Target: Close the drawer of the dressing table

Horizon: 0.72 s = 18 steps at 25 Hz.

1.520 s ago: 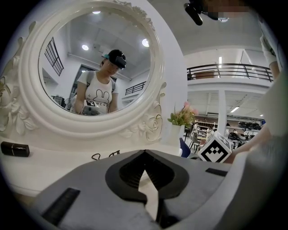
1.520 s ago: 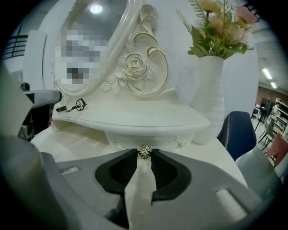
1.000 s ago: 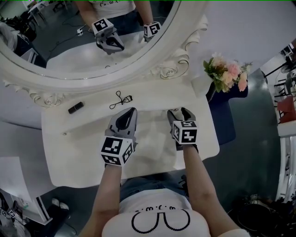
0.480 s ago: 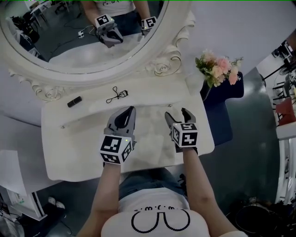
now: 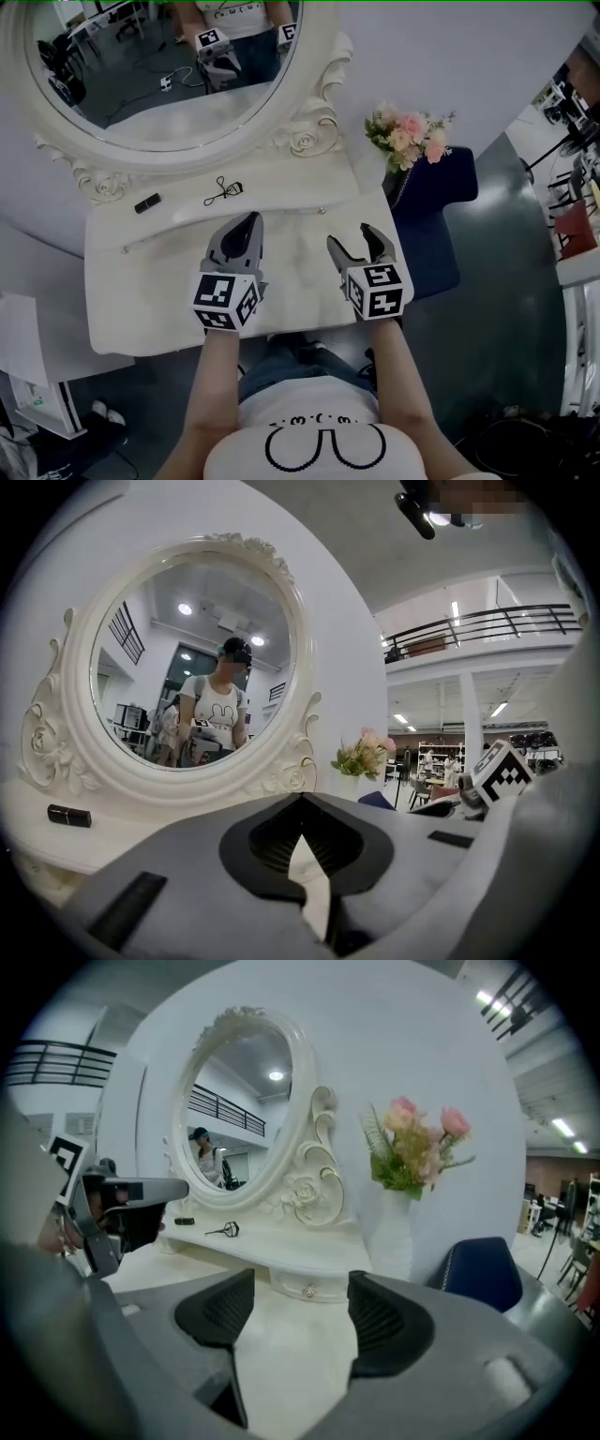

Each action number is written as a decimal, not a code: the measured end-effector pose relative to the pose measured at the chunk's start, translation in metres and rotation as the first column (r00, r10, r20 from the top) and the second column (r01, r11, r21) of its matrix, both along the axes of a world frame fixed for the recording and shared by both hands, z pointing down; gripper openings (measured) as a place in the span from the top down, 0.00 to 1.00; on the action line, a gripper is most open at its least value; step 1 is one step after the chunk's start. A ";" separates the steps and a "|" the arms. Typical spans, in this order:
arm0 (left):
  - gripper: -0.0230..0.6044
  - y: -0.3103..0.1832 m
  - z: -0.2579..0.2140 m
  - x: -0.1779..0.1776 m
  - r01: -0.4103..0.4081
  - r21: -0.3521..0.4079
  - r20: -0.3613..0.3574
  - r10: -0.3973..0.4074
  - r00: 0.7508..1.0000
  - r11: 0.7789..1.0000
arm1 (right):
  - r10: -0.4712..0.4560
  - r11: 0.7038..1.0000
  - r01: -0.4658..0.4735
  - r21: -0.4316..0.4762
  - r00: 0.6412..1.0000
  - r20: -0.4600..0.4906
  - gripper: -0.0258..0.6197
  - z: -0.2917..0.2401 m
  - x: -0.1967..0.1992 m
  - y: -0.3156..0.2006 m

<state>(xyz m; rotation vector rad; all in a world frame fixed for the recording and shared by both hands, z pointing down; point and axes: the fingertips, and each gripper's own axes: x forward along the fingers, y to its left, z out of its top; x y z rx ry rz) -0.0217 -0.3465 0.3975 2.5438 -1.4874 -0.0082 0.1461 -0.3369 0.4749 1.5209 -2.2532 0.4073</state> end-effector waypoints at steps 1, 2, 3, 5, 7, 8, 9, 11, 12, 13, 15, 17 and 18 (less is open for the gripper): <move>0.97 0.003 -0.005 0.002 0.003 0.008 0.001 -0.003 1.000 1.000 | -0.010 1.000 0.010 0.020 1.000 0.002 0.48 -0.010 0.000 0.004; 0.97 0.005 -0.009 0.003 0.006 0.017 0.002 -0.006 1.000 1.000 | -0.019 0.999 0.019 0.040 1.000 0.004 0.48 -0.019 0.001 0.007; 0.97 0.008 -0.012 0.004 0.008 0.025 0.003 -0.008 1.000 1.000 | -0.027 0.998 0.027 0.062 1.000 0.007 0.48 -0.029 0.001 0.010; 0.97 0.010 -0.019 0.005 0.013 0.042 0.004 -0.013 1.000 0.999 | -0.044 0.994 0.043 0.103 0.999 0.014 0.48 -0.045 0.002 0.014; 0.97 0.013 -0.026 0.006 0.018 0.057 0.004 -0.018 1.000 0.998 | -0.063 0.989 0.060 0.135 0.998 0.021 0.49 -0.058 0.002 0.018; 0.97 0.015 -0.029 0.006 0.020 0.063 0.005 -0.021 1.000 0.998 | -0.069 0.986 0.065 0.152 0.997 0.020 0.51 -0.064 0.003 0.020; 0.97 0.016 -0.032 0.006 0.022 0.069 0.007 -0.022 1.000 0.997 | -0.072 0.983 0.068 0.172 0.997 0.016 0.54 -0.071 0.004 0.023; 0.97 0.019 -0.038 0.007 0.021 0.082 0.012 -0.022 1.000 0.996 | -0.066 0.973 0.062 0.223 0.998 0.009 0.82 -0.084 0.008 0.028; 0.97 0.019 -0.042 0.008 0.019 0.091 0.014 -0.021 1.000 0.996 | -0.059 0.967 0.055 0.249 0.998 0.010 0.96 -0.091 0.010 0.030; 0.97 0.019 -0.046 0.009 0.017 0.100 0.017 -0.019 1.000 0.995 | -0.052 0.961 0.047 0.272 0.999 0.012 0.96 -0.098 0.013 0.031; 0.97 0.019 -0.055 0.011 0.012 0.121 0.023 -0.015 1.000 0.993 | -0.039 0.949 0.034 0.313 0.999 0.008 0.96 -0.112 0.018 0.033; 0.97 0.021 -0.065 0.015 0.005 0.145 0.031 -0.010 0.999 0.989 | -0.030 0.934 0.027 0.357 1.000 0.004 0.96 -0.127 0.025 0.036; 0.97 0.021 -0.070 0.017 0.001 0.157 0.037 -0.006 0.999 0.988 | -0.026 0.925 0.021 0.378 1.000 0.006 0.96 -0.135 0.028 0.037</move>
